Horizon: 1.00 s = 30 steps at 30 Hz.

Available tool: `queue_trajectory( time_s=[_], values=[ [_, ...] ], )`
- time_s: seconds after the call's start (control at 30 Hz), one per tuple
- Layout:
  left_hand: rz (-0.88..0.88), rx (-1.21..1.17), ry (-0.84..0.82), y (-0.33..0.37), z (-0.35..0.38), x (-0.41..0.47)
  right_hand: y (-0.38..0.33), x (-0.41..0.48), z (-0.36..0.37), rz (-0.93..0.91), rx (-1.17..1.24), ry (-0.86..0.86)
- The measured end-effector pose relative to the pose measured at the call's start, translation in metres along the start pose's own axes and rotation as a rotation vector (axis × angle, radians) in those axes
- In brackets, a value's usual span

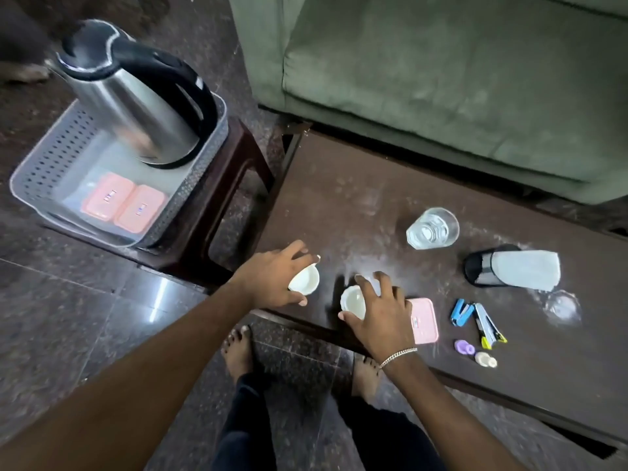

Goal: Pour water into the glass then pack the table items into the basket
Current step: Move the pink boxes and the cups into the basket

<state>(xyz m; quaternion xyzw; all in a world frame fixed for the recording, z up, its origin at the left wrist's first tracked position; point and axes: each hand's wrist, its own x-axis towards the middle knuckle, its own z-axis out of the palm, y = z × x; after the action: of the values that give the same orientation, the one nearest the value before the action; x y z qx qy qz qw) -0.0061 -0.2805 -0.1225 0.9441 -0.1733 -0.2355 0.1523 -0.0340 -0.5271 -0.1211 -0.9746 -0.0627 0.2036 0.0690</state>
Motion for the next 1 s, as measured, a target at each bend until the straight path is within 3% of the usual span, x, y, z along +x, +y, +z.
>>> queue_trajectory(
  time_s=[0.2, 0.5, 0.77, 1.0],
  values=[
    [-0.099, 0.005, -0.061, 0.011, 0.027, 0.006, 0.021, -0.006, 0.026, 0.009, 0.215, -0.059],
    [-0.07, -0.043, 0.014, -0.003, 0.005, -0.007, -0.002, -0.002, 0.013, -0.073, 0.211, 0.016],
    [-0.076, -0.071, 0.186, -0.073, -0.087, -0.075, -0.113, 0.012, -0.061, -0.238, 0.377, 0.133],
    [-0.242, -0.119, 0.337, -0.167, -0.171, -0.14, -0.234, 0.049, -0.098, -0.356, 0.477, 0.235]
  ],
)
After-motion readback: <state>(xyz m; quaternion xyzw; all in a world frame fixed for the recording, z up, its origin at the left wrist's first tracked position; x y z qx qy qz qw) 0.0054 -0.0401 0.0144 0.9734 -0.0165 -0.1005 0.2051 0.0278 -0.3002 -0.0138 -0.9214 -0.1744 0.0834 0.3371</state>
